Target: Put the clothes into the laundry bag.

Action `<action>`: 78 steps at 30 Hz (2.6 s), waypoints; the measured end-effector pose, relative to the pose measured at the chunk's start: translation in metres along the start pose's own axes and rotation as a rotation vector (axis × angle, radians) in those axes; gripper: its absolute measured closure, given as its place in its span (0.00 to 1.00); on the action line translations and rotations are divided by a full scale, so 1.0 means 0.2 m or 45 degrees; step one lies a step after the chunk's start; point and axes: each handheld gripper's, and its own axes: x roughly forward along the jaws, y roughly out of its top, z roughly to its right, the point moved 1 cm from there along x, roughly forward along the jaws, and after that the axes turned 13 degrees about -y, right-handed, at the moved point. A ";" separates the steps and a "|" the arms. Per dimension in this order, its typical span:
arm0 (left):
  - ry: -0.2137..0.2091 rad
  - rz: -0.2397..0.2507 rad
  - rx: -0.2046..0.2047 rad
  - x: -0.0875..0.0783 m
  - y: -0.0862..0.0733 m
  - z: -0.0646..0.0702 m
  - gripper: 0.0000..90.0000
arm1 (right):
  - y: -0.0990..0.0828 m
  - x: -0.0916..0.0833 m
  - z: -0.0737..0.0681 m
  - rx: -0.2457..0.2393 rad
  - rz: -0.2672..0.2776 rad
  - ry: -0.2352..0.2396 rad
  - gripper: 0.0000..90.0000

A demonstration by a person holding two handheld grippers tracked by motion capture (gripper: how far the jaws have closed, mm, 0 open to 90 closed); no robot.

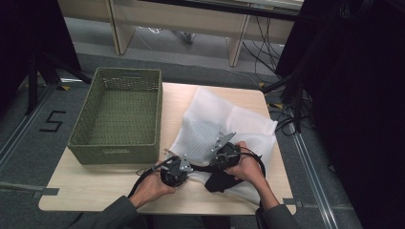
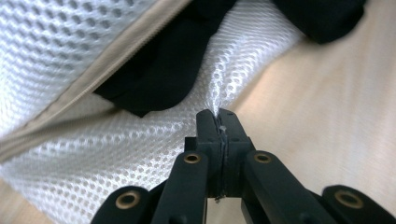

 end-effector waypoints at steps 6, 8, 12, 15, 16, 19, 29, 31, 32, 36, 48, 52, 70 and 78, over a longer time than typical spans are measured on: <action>-0.019 -0.013 0.026 0.01 0.00 0.02 0.99 | 0.02 0.03 0.01 -0.016 -0.006 -0.037 0.98; -0.019 -0.010 0.025 0.01 0.00 0.02 0.99 | 0.03 0.02 0.00 -0.022 -0.008 -0.026 0.98; -0.007 -0.011 0.030 0.01 0.00 0.02 0.99 | 0.04 -0.02 -0.02 -0.032 0.006 -0.025 0.98; -0.001 -0.015 0.045 0.02 0.00 0.03 0.99 | 0.05 -0.01 -0.03 -0.058 -0.002 -0.007 0.98; -0.007 -0.018 0.044 0.01 0.00 0.03 0.99 | 0.05 0.00 -0.03 -0.053 -0.010 -0.014 0.98; -0.005 -0.030 0.073 0.02 0.00 0.04 0.99 | 0.05 0.06 -0.04 -0.077 -0.062 -0.029 0.98; -0.030 -0.040 0.133 0.00 -0.02 0.06 0.99 | 0.10 0.12 0.01 0.027 -0.056 -0.140 0.99; -0.044 -0.042 0.150 0.00 -0.02 0.07 0.99 | 0.11 0.13 0.03 0.030 -0.052 -0.165 0.99; -0.054 -0.044 0.154 0.00 -0.02 0.07 0.99 | 0.12 0.14 0.05 0.049 -0.056 -0.169 0.99; -0.056 -0.059 0.174 0.00 -0.03 0.08 0.99 | 0.14 0.17 0.10 0.091 -0.048 -0.197 0.99; -0.063 -0.070 0.171 -0.03 -0.05 0.08 0.99 | 0.19 0.21 0.19 0.104 -0.022 -0.221 0.99; -0.056 -0.044 0.140 -0.04 -0.05 0.08 0.98 | 0.18 0.17 0.19 0.106 -0.011 -0.201 0.99; 0.015 0.196 -0.057 -0.11 0.05 0.03 0.67 | 0.19 -0.02 0.16 0.054 0.075 -0.166 0.99; 0.080 0.258 -0.157 -0.03 0.11 -0.02 0.58 | 0.22 -0.14 0.16 0.006 0.152 -0.162 0.99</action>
